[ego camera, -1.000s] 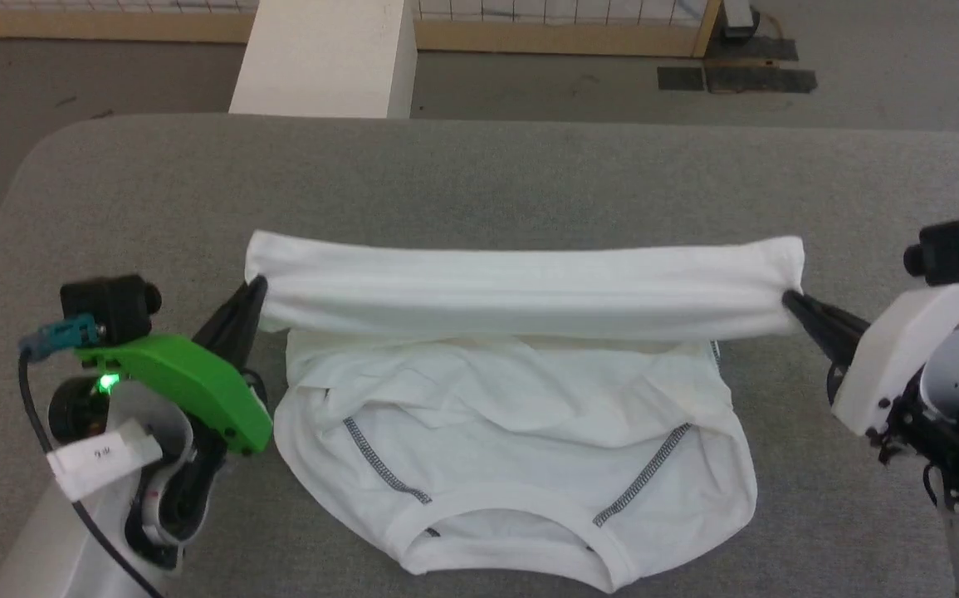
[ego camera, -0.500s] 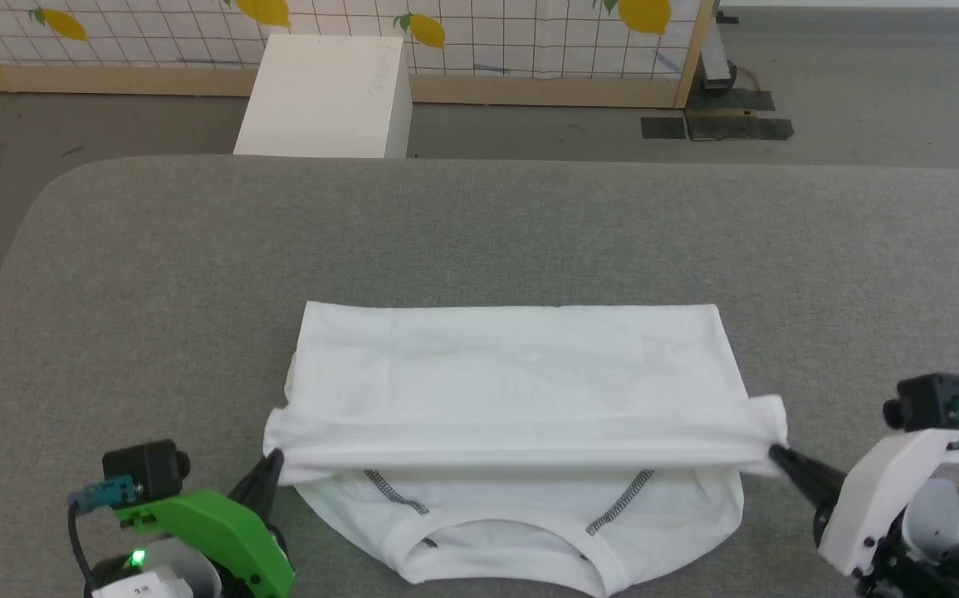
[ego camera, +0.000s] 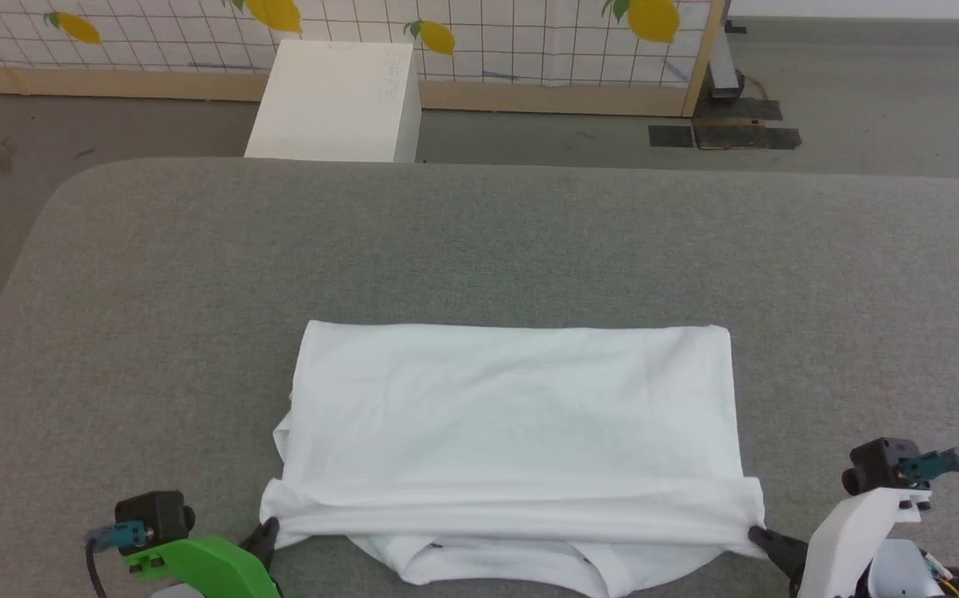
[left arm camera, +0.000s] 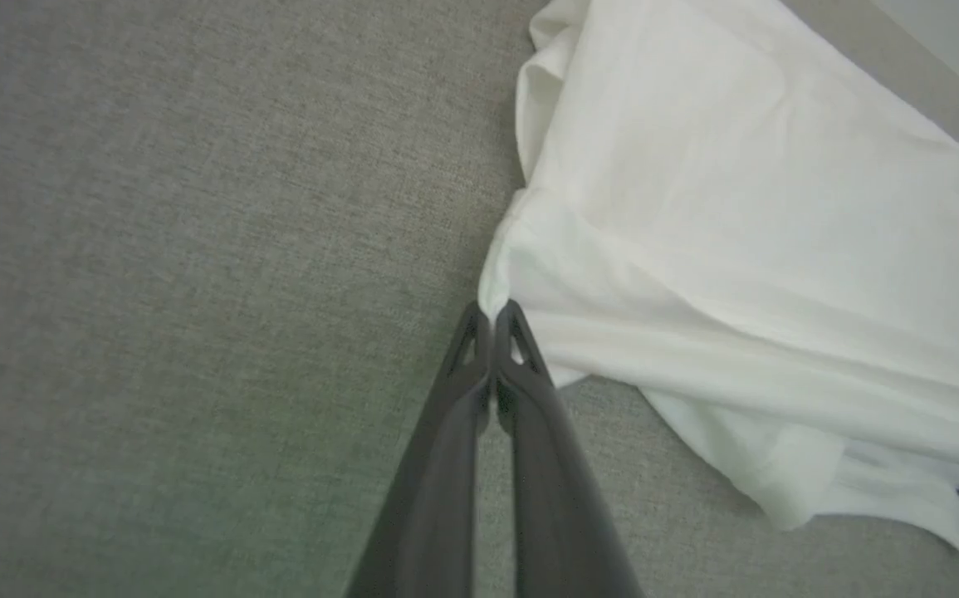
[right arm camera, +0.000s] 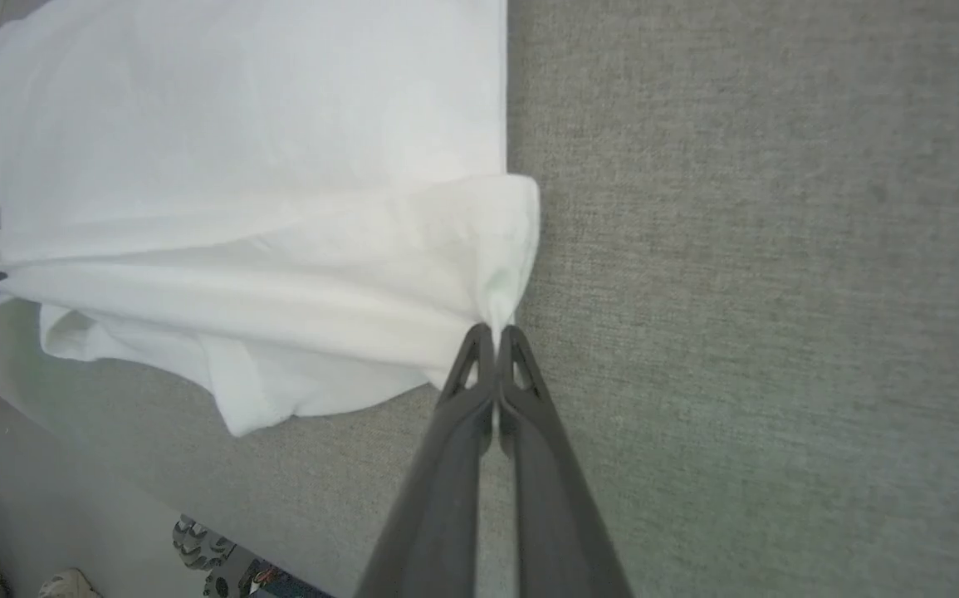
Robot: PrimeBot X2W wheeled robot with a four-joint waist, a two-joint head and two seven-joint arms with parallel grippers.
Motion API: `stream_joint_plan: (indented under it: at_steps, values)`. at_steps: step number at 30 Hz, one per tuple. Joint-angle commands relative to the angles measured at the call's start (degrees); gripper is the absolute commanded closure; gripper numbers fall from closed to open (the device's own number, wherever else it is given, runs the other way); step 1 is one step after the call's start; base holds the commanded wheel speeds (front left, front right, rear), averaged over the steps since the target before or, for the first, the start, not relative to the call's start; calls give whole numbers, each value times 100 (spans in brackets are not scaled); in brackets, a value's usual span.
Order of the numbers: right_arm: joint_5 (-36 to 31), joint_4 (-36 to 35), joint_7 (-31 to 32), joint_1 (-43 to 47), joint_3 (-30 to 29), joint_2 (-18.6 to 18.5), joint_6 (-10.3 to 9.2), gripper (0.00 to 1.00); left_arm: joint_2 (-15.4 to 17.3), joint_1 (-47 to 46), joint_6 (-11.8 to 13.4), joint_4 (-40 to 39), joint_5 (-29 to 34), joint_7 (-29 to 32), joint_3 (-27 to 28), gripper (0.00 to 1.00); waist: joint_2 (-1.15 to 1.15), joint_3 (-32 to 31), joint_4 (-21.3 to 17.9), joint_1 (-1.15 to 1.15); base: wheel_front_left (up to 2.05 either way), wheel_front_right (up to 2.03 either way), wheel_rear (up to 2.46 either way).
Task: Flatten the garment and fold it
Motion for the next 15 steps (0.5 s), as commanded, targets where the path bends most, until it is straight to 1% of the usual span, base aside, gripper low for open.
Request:
stream_joint_plan:
  at_steps: [1,2,5,9,12,15]
  values:
    - [-10,28,65,112,36,-18,-9,50,5,56,72,70,-32,36,19,16,0,-28,-3,1,0,0,0]
    - [5,20,97,130,69,-39,-9,0,15,62,99,103,-36,76,14,0,0,-46,-9,1,0,0,0]
    - [83,-35,181,204,67,-94,-9,0,53,118,181,133,-90,196,39,0,0,-98,-19,1,0,0,0]
    - [191,-306,317,357,-128,-160,-9,0,184,256,401,31,-151,319,190,0,0,-189,-14,1,0,0,0]
    - [306,-655,413,464,-470,-119,-9,0,342,371,604,-191,-141,295,393,0,0,-267,-3,1,0,0,0]
    - [407,-1025,440,400,-951,4,-9,0,444,382,707,-547,-87,-54,716,0,0,-325,4,1,0,0,0]
